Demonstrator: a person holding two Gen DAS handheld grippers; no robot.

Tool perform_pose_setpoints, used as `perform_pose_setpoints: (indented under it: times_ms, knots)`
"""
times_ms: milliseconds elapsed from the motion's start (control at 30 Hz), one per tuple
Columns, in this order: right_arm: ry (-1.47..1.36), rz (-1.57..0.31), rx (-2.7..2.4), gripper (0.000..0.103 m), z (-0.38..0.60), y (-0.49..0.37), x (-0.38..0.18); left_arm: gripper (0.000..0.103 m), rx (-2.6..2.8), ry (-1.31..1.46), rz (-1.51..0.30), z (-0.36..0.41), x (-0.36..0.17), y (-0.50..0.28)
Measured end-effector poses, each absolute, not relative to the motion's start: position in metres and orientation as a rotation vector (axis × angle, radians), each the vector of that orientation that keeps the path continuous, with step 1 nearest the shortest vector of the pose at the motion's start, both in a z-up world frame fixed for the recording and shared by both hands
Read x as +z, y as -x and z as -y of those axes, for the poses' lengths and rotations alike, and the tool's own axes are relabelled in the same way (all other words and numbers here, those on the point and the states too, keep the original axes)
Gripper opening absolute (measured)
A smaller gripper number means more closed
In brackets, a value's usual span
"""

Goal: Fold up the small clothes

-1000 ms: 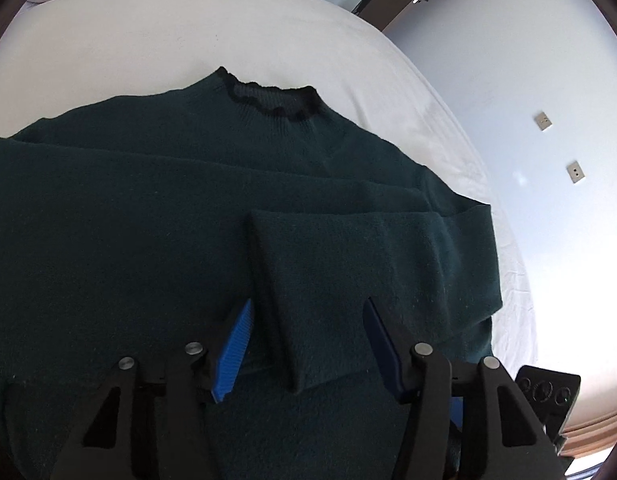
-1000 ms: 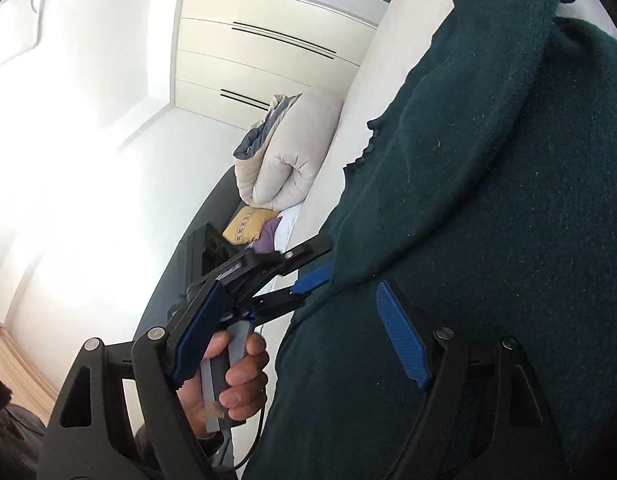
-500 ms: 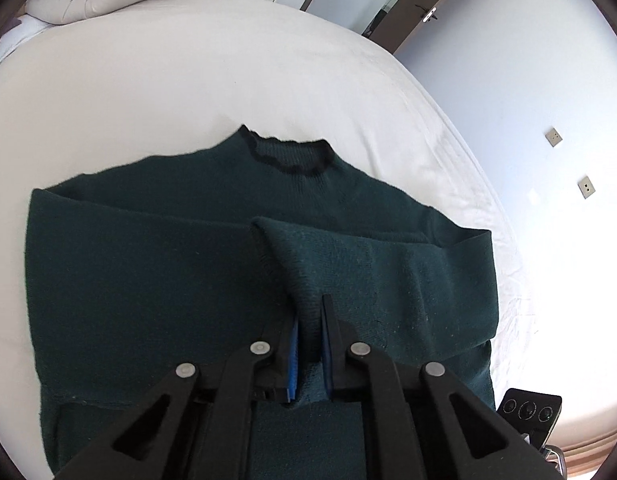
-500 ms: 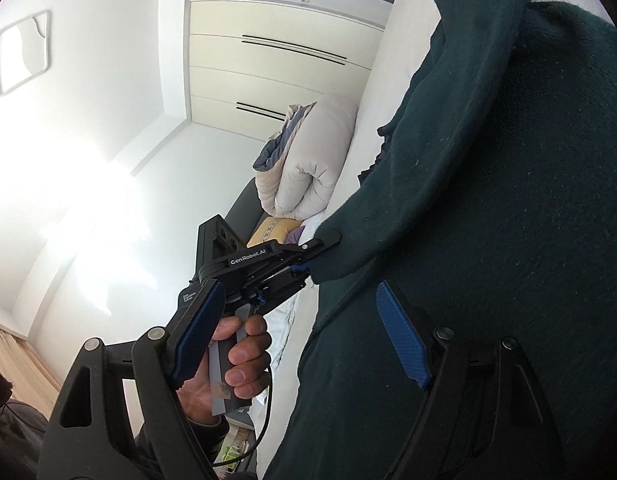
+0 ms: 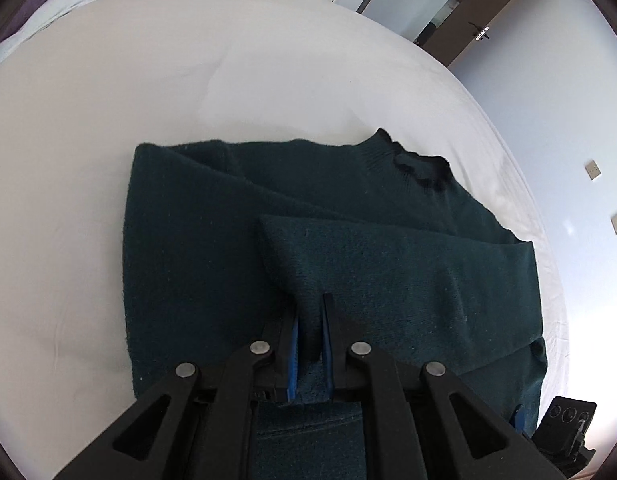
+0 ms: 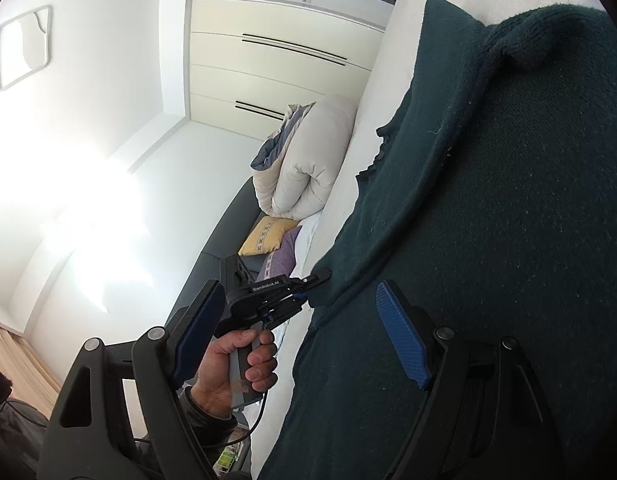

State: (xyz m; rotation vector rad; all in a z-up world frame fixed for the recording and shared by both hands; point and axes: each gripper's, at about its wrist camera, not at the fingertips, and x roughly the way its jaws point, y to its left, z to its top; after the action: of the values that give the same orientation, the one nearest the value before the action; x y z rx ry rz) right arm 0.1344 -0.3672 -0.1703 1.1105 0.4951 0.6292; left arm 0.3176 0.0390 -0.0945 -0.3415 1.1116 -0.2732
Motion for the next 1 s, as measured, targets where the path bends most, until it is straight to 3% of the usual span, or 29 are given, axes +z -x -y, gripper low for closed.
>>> perform_pose_setpoints:
  times_ms: [100,267,533,1000]
  knots:
    - [-1.109,-0.496,0.624,0.077,0.368,-0.136,-0.168,0.015,-0.262,0.331,-1.091,-0.035,-0.098,-0.319]
    - [-1.054,-0.580,0.530,0.079,0.366,-0.137,-0.144,0.042,-0.314,0.317,-1.077,-0.026,-0.092,-0.313]
    - [-1.040,-0.711,0.148,0.079,0.426,-0.193,-0.125,0.042,-0.328,0.362,-1.065,-0.030,-0.094,-0.312]
    - [-1.171,-0.566,0.071,0.073,0.484,-0.204,-0.135,0.042,-0.335,0.320,-1.044,-0.025,-0.095,-0.309]
